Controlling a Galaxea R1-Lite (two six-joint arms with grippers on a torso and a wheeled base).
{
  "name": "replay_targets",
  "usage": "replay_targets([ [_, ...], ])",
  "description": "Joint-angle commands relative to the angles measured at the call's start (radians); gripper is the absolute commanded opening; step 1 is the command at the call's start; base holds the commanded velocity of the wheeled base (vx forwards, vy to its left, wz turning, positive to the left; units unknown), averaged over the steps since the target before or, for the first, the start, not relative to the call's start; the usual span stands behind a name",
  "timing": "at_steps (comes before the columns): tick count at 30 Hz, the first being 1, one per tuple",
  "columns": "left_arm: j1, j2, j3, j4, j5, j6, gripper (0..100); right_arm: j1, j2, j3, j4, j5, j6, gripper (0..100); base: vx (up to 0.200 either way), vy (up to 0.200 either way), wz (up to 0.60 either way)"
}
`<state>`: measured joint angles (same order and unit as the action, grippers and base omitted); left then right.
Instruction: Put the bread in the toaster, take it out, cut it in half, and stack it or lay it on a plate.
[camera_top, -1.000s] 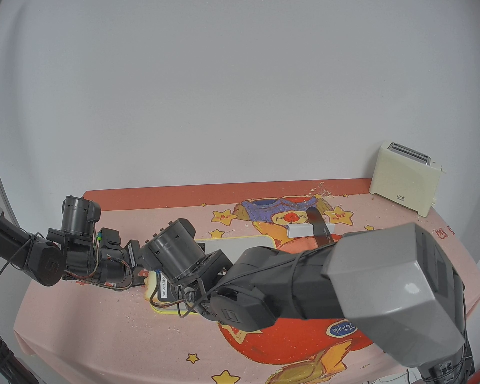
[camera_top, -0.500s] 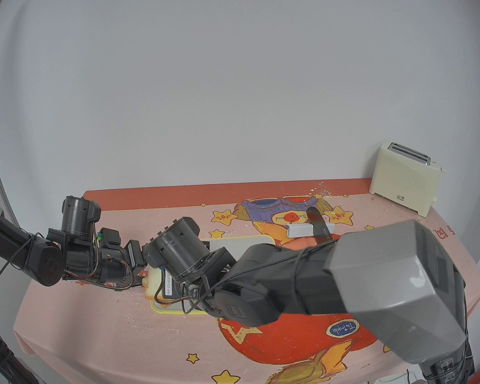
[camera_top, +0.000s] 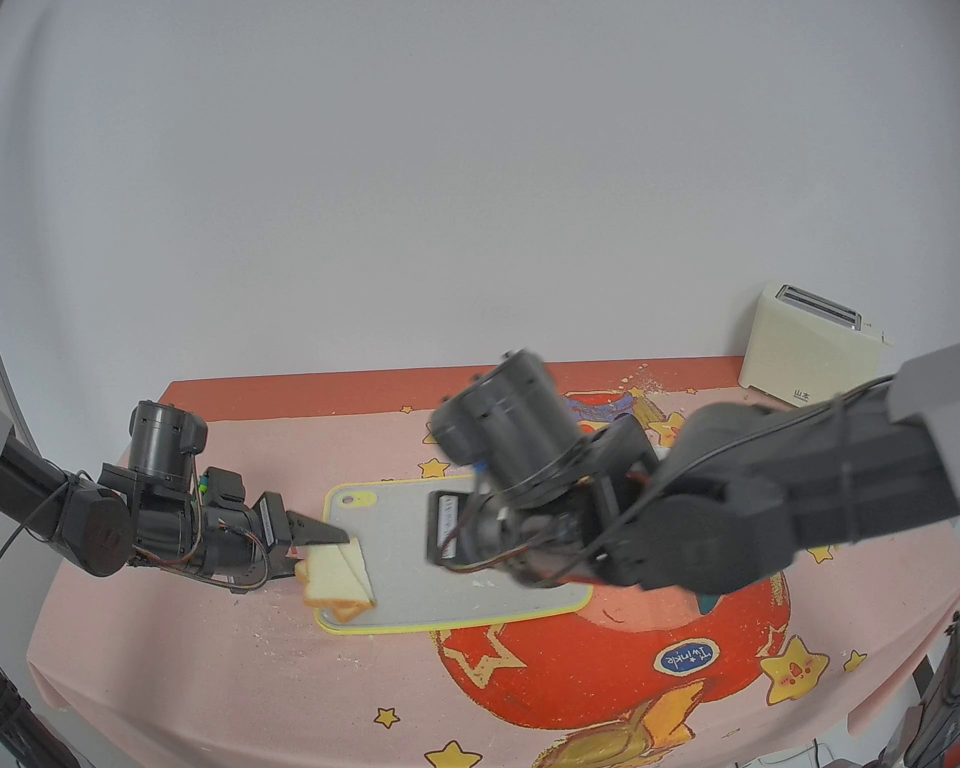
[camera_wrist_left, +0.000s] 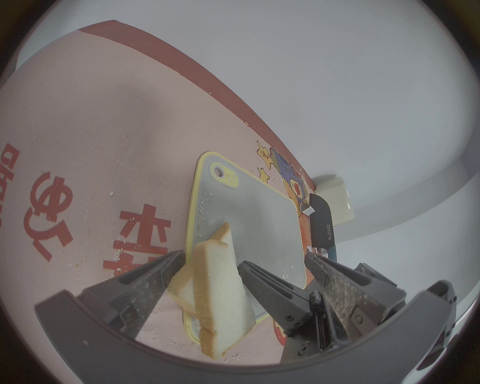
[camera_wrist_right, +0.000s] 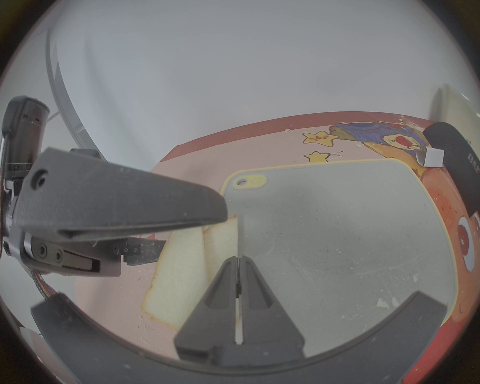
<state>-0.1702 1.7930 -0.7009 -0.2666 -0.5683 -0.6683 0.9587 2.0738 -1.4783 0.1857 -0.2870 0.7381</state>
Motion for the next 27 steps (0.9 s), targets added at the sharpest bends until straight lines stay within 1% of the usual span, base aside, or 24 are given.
replay_targets([
  [1, 0.001, 0.000, 0.001, -0.014, 0.001, 0.003, 0, -0.196, -0.353, 0.251, 0.006, 0.121, -0.008, 0, 0.000, 0.000, 0.00],
  [3, 0.001, 0.000, 0.001, -0.014, 0.001, 0.003, 0, -0.273, -0.454, 0.343, -0.006, 0.181, -0.028, 0, 0.000, 0.000, 0.00],
  [5, 0.001, 0.000, 0.001, -0.014, 0.001, 0.003, 0, -0.354, -0.532, 0.398, -0.008, 0.247, -0.057, 0, 0.000, 0.000, 0.00],
  [8, 0.001, 0.000, 0.001, -0.014, 0.001, 0.003, 0, -0.477, -0.636, 0.444, -0.003, 0.341, -0.109, 0, 0.000, 0.000, 0.00],
  [9, 0.001, -0.001, 0.001, -0.014, 0.001, 0.003, 0, -0.537, -0.692, 0.452, -0.003, 0.407, -0.146, 0, 0.000, 0.000, 0.00],
  [11, 0.003, -0.009, 0.000, -0.016, 0.001, 0.003, 0, -0.574, -0.738, 0.455, 0.008, 0.454, -0.167, 0, 0.000, 0.000, 0.00],
  [12, 0.003, -0.012, 0.000, -0.016, -0.001, 0.003, 0, -0.580, -0.756, 0.460, 0.011, 0.466, -0.175, 0, 0.000, 0.000, 0.00],
  [14, 0.003, -0.018, 0.001, -0.016, -0.002, 0.001, 0, -0.588, -0.802, 0.483, 0.031, 0.473, -0.198, 0, 0.000, 0.000, 0.00],
  [16, 0.005, -0.032, 0.001, -0.016, -0.005, 0.001, 0, -0.601, -0.833, 0.500, 0.040, 0.474, -0.203, 0, 0.000, 0.000, 0.00],
  [17, 0.008, -0.064, 0.001, -0.017, -0.005, 0.001, 0, -0.623, -0.857, 0.521, 0.034, 0.482, -0.210, 0, 0.000, 0.000, 0.00],
  [20, 0.012, -0.116, 0.000, -0.017, -0.005, -0.001, 0, -0.661, -0.867, 0.520, 0.024, 0.476, -0.243, 0, 0.000, 0.000, 0.00],
  [22, 0.017, -0.155, -0.005, -0.017, -0.005, -0.001, 0, -0.695, -0.870, 0.523, 0.024, 0.480, -0.267, 0, 0.000, 0.000, 0.00],
  [23, 0.017, -0.155, -0.005, -0.017, -0.005, -0.001, 0, -0.695, -0.870, 0.523, 0.024, 0.480, -0.267, 0, 0.000, 0.000, 0.00],
  [25, 0.044, -0.250, -0.006, -0.017, -0.007, -0.001, 0, -0.707, -0.876, 0.552, 0.027, 0.474, -0.293, 0, 0.000, 0.000, 0.00],
  [27, 0.054, -0.325, -0.020, -0.017, -0.005, -0.001, 0, -0.715, -0.879, 0.563, 0.023, 0.471, -0.319, 0, 0.000, 0.000, 0.00],
])
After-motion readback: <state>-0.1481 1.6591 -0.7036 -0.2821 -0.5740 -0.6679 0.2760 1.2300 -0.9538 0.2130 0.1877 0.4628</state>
